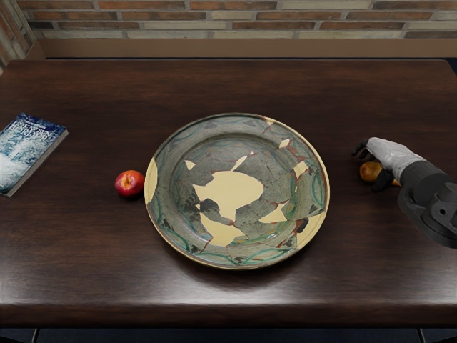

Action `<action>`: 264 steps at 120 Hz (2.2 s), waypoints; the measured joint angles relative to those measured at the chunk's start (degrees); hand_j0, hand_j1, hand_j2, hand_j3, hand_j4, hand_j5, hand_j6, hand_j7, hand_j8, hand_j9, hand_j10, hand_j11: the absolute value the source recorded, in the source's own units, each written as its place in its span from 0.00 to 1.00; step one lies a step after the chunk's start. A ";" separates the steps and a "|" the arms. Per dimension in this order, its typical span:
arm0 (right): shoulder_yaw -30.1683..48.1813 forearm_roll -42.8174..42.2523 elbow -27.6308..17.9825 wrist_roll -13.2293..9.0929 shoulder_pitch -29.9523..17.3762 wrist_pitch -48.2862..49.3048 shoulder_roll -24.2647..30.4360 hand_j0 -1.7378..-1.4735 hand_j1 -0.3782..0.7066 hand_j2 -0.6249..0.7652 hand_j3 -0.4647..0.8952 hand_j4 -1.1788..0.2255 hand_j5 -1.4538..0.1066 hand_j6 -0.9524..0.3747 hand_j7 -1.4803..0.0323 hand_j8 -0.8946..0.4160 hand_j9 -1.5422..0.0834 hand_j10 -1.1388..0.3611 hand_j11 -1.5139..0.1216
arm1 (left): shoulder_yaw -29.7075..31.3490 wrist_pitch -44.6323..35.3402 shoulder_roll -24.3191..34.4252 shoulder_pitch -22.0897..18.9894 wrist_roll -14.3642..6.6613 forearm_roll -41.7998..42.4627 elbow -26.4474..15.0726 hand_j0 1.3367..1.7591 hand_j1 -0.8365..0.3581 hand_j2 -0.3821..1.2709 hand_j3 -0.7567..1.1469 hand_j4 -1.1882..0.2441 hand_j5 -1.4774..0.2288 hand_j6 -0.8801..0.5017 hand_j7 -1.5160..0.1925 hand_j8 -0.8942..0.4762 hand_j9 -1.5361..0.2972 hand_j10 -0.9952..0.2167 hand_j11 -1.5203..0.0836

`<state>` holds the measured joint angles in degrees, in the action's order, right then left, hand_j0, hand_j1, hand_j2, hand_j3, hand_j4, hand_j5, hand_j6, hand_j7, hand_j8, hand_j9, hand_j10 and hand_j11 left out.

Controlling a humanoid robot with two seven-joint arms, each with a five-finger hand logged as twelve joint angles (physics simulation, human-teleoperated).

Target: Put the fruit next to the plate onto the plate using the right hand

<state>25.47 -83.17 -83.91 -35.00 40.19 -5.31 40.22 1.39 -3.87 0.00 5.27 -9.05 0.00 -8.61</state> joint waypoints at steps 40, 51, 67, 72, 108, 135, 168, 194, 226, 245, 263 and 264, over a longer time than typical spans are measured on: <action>0.06 -1.73 0.23 0.00 -1.06 -0.90 -0.14 0.30 0.47 0.40 0.34 0.55 0.60 0.41 0.64 0.37 0.63 0.49 0.61 | 0.00 0.00 0.00 0.00 0.00 0.00 0.00 0.76 0.98 0.23 0.40 0.82 0.85 0.62 0.87 0.64 0.83 0.81 0.93; 0.08 -1.82 0.24 0.00 -1.13 -1.02 -0.13 0.30 0.51 0.39 0.34 0.52 0.57 0.38 0.60 0.35 0.60 0.47 0.58 | 0.00 0.00 0.00 0.00 0.00 0.00 0.00 0.76 0.98 0.23 0.40 0.82 0.85 0.62 0.87 0.64 0.83 0.81 0.93; 0.09 -1.86 0.34 0.00 -1.37 -1.08 -0.09 0.30 0.55 0.38 0.34 0.50 0.53 0.35 0.57 0.32 0.57 0.44 0.55 | 0.00 0.00 0.00 -0.05 0.00 0.00 0.00 0.76 0.98 0.23 0.40 0.82 0.85 0.62 0.87 0.64 0.83 0.81 0.93; 0.10 -1.88 0.50 0.00 -1.43 -1.08 -0.11 0.30 0.56 0.38 0.34 0.49 0.53 0.36 0.56 0.31 0.56 0.43 0.54 | 0.00 0.00 0.00 -0.02 0.00 0.00 0.00 0.76 0.98 0.23 0.40 0.82 0.85 0.62 0.87 0.64 0.83 0.81 0.93; 0.47 -1.75 0.81 -0.01 -1.74 -1.29 -0.08 0.32 0.61 0.48 0.34 0.40 0.41 0.40 0.45 0.35 0.45 0.37 0.43 | 0.00 0.00 0.00 0.00 0.00 0.01 0.00 0.76 0.98 0.23 0.40 0.82 0.85 0.62 0.87 0.64 0.83 0.81 0.93; 2.87 -1.30 0.78 0.00 -1.80 -1.27 -0.11 0.32 0.61 0.65 0.34 0.35 0.35 0.34 0.38 0.29 0.39 0.34 0.36 | 0.00 0.00 0.00 -0.07 0.00 0.00 0.00 0.76 0.98 0.23 0.40 0.82 0.85 0.62 0.87 0.64 0.83 0.81 0.93; 4.12 -1.32 -1.27 -0.01 -0.23 0.27 0.88 0.31 0.62 0.75 0.34 0.33 0.32 0.30 0.35 0.25 0.36 0.29 0.34 | 0.00 0.00 0.00 0.00 0.00 0.01 0.00 0.76 0.98 0.23 0.40 0.82 0.85 0.62 0.87 0.64 0.83 0.81 0.93; 7.34 -1.16 -3.91 0.00 2.04 4.79 2.25 0.31 0.63 0.78 0.34 0.32 0.30 0.30 0.35 0.26 0.35 0.28 0.33 | 0.00 0.00 0.00 -0.01 0.00 0.00 0.00 0.76 0.98 0.23 0.40 0.82 0.85 0.62 0.87 0.64 0.83 0.81 0.93; 8.76 2.25 -8.19 0.00 5.92 8.71 2.63 0.31 0.66 0.81 0.34 0.33 0.29 0.32 0.34 0.28 0.35 0.28 0.33 | 0.01 0.00 0.00 -0.02 0.00 0.00 0.00 0.76 0.98 0.23 0.40 0.82 0.85 0.62 0.87 0.64 0.83 0.81 0.93; 9.31 2.87 -12.10 0.00 6.87 9.27 3.10 0.31 0.66 0.81 0.34 0.33 0.28 0.33 0.34 0.29 0.35 0.28 0.33 | 0.01 0.00 0.00 -0.03 0.00 0.00 0.00 0.76 0.98 0.23 0.40 0.82 0.85 0.62 0.87 0.64 0.83 0.81 0.93; 9.63 5.15 -13.85 0.01 8.49 10.36 2.53 0.30 0.68 0.85 0.34 0.33 0.28 0.34 0.34 0.30 0.34 0.28 0.32 | 0.01 0.00 0.00 -0.01 0.00 0.00 0.00 0.76 0.98 0.23 0.40 0.82 0.85 0.62 0.87 0.64 0.83 0.81 0.93; 9.63 5.22 -13.90 0.01 8.53 10.40 2.45 0.30 0.69 0.85 0.34 0.33 0.28 0.34 0.34 0.30 0.34 0.28 0.32 | 0.01 0.00 0.00 -0.04 0.00 0.00 0.00 0.76 0.98 0.23 0.40 0.82 0.85 0.62 0.87 0.64 0.83 0.81 0.93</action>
<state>35.10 -77.95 -97.81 -34.99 48.72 5.09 42.67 1.40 -3.87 0.00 5.23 -9.05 0.00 -8.61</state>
